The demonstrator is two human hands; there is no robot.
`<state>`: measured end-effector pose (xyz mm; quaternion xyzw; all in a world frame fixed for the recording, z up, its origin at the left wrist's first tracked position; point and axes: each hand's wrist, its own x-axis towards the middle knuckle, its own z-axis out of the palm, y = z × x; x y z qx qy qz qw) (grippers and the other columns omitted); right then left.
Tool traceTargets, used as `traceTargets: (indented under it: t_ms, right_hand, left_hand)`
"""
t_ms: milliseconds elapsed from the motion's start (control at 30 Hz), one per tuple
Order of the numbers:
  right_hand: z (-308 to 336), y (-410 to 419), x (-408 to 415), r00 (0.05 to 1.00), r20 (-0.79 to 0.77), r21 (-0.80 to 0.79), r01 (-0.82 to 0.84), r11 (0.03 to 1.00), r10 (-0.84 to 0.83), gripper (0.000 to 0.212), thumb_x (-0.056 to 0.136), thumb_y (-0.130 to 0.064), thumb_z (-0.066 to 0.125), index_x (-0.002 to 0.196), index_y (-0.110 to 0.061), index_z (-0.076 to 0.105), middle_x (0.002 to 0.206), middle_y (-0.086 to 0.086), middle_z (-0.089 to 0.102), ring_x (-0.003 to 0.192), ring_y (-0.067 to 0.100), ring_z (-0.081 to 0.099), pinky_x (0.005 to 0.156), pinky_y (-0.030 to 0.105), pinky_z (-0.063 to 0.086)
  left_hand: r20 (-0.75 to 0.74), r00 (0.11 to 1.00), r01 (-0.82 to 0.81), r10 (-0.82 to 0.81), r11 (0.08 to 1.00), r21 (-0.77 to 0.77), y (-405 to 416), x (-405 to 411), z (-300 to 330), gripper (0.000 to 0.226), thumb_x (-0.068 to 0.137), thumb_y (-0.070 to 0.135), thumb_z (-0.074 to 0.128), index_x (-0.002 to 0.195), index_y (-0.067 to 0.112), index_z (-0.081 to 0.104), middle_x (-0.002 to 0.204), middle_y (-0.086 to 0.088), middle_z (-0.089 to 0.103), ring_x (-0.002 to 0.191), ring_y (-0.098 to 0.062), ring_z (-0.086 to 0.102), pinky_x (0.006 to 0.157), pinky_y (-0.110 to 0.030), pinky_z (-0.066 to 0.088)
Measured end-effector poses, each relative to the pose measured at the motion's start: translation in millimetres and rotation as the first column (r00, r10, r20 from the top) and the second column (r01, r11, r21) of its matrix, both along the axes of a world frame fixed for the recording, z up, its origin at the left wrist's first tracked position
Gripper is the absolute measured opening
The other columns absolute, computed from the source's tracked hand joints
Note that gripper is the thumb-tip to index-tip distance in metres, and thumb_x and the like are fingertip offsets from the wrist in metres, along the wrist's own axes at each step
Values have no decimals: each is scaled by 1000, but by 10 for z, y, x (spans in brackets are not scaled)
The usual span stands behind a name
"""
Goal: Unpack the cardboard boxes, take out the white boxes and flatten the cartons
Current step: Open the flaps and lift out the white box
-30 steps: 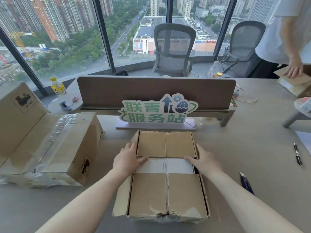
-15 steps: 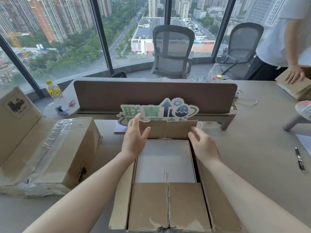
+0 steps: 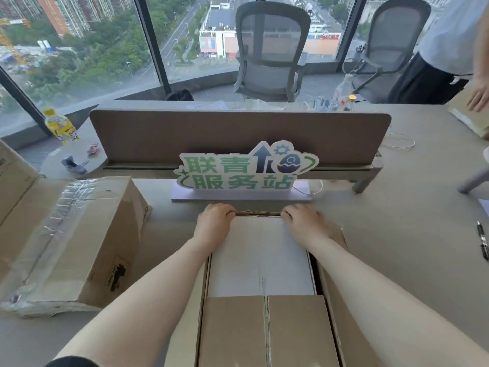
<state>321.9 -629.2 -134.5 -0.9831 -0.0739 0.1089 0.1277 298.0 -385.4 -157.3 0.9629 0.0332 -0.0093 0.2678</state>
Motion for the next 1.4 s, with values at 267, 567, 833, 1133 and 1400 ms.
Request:
traceTargets:
  t_ms: [267, 567, 833, 1133, 1400]
  right_hand:
    - [139, -15, -335, 994, 94, 97, -67, 993, 58, 41, 101, -31, 43, 141, -23, 51, 150, 0, 44, 138, 25, 35, 112, 36, 23]
    - [175, -212, -1423, 975, 148, 187, -192, 963, 165, 15, 97, -17, 55, 100, -10, 68, 127, 3, 61, 125, 21, 51, 98, 23, 40]
    - [453, -223, -1812, 991, 52, 200, -128, 972, 119, 21, 101, -29, 43, 82, -22, 51, 86, -10, 54, 85, 18, 52, 63, 22, 36]
    - [1144, -462, -2170, 986, -91, 479, -81, 874, 142, 40, 100, -37, 46, 76, -15, 70, 83, 7, 71, 84, 24, 63, 83, 40, 49]
    - [814, -557, -2784, 871, -322, 318, -269, 909, 370, 19, 86, -33, 66, 104, -32, 67, 114, -4, 67, 112, 13, 58, 94, 22, 42]
  left_hand:
    - [32, 997, 70, -74, 993, 98, -13, -287, 77, 40, 101, 28, 43, 141, 26, 49, 150, 2, 42, 143, -27, 26, 116, -43, 21]
    - [27, 962, 268, -272, 958, 104, -99, -1198, 271, 22, 98, 34, 51, 98, 19, 68, 145, 7, 48, 141, -16, 30, 117, -39, 12]
    - [-22, 977, 214, -213, 967, 136, -272, -1736, 564, 29, 100, 39, 47, 93, 17, 65, 122, 3, 64, 119, -21, 54, 105, -34, 29]
    - [-334, 921, 61, -202, 919, -389, -244, -2311, 1257, 21, 87, 36, 70, 76, 19, 71, 99, 5, 74, 98, -14, 67, 93, -31, 46]
    - [-401, 901, 239, -165, 960, 143, -332, -3013, 828, 98, 73, 56, 75, 152, 42, 19, 165, 6, 4, 151, -17, 1, 123, -44, 9]
